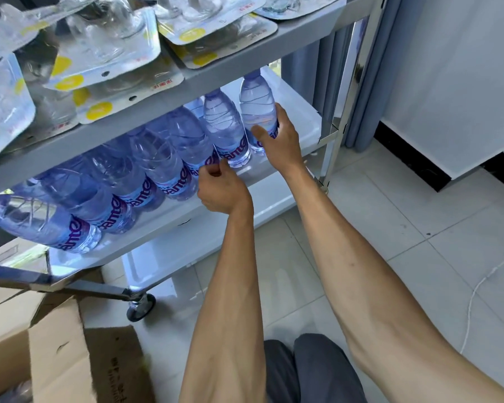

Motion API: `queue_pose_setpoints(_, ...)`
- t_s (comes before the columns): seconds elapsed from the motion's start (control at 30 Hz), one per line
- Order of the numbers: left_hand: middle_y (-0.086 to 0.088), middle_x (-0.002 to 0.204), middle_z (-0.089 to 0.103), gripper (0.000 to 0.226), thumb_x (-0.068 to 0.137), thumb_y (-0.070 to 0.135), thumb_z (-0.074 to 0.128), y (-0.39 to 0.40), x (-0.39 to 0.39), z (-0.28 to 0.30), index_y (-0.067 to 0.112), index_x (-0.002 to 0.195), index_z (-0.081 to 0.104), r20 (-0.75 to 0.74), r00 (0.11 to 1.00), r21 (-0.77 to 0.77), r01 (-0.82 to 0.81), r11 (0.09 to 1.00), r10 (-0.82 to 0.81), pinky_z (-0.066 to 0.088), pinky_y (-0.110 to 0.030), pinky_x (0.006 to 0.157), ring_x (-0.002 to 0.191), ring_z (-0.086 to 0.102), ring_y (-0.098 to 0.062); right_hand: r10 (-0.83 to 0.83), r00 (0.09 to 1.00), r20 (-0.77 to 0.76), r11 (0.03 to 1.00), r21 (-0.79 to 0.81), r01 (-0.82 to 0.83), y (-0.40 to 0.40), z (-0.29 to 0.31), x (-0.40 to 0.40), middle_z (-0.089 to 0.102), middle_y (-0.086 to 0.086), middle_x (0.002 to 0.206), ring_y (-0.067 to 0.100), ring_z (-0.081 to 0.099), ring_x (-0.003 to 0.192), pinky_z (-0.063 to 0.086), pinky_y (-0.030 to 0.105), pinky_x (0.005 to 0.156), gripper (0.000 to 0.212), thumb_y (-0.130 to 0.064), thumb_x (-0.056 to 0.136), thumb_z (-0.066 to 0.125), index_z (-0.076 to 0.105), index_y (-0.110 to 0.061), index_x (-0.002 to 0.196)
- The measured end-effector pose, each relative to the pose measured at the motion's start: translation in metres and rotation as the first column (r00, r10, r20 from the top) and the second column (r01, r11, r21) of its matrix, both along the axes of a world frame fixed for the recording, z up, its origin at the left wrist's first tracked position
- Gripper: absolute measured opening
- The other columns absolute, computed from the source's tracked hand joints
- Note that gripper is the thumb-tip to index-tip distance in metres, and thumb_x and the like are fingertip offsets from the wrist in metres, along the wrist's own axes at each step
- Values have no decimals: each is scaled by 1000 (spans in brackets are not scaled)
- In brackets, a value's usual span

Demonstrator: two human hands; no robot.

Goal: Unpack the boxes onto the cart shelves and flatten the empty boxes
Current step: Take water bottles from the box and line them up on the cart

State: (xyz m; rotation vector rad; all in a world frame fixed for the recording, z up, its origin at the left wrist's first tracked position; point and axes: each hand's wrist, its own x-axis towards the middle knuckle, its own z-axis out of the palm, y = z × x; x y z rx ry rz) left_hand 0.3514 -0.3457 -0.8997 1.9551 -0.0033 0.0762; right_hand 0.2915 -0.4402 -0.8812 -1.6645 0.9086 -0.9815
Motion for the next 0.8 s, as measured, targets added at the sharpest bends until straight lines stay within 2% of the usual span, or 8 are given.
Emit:
queue_pose_setpoints(0.1,2,82,73,19,82,36,74,2,10,0,17,80,69,-23,1000,29,2,1000,-1,47,-28,70,75,63,-18,-4,1000,-5,1000,-13,4,3,-1,1,62,5,128,19,60,112,50,29,96,49,-25,92,67,49,-10,135)
queue_pose_setpoints(0.2,4,77,71,16,78,32,72,8,9,0,16,79,70,-23,999,-16,-35,999,34,51,-32,71,72,61,-17,-50,998,24,999,8,50,7,-1,4,61,7,129,21,59,114,48,37,100,50,-21,91,67,48,-8,136)
queue_pose_setpoints(0.27,7,76,68,20,77,31,74,15,10,0,15,86,66,2,998,-72,-64,995,65,48,-29,71,73,61,-16,-64,998,16,998,15,64,10,-1,5,59,8,132,23,58,117,47,41,101,52,-19,91,67,47,-7,137)
queue_pose_setpoints(0.4,5,85,71,33,79,33,79,20,15,1,16,103,64,-10,995,-96,-96,991,96,44,-25,74,74,57,-11,-54,999,-4,997,47,54,13,0,11,49,7,146,23,49,131,41,38,109,62,-23,94,63,36,-9,148)
queue_pose_setpoints(0.53,2,91,72,31,80,33,80,20,17,-2,14,102,68,-62,994,-107,-96,990,90,42,-23,74,79,59,-12,-59,998,-2,996,65,59,10,-1,18,39,8,153,24,40,139,35,38,114,67,-24,96,60,27,-9,152)
queue_pose_setpoints(0.63,-1,97,73,27,83,29,77,27,15,-1,14,104,69,-38,997,-84,-69,994,66,44,-24,74,86,66,-17,-174,984,-26,980,97,175,25,-13,14,31,8,158,22,31,144,29,30,115,78,-27,93,65,21,-10,155)
queue_pose_setpoints(0.8,-2,101,72,27,86,23,73,42,4,0,14,111,70,14,1000,-34,1,999,0,39,-19,73,91,66,-18,-294,949,-110,940,148,308,62,-27,7,32,4,157,19,28,145,27,33,117,77,-20,89,67,27,-15,153)
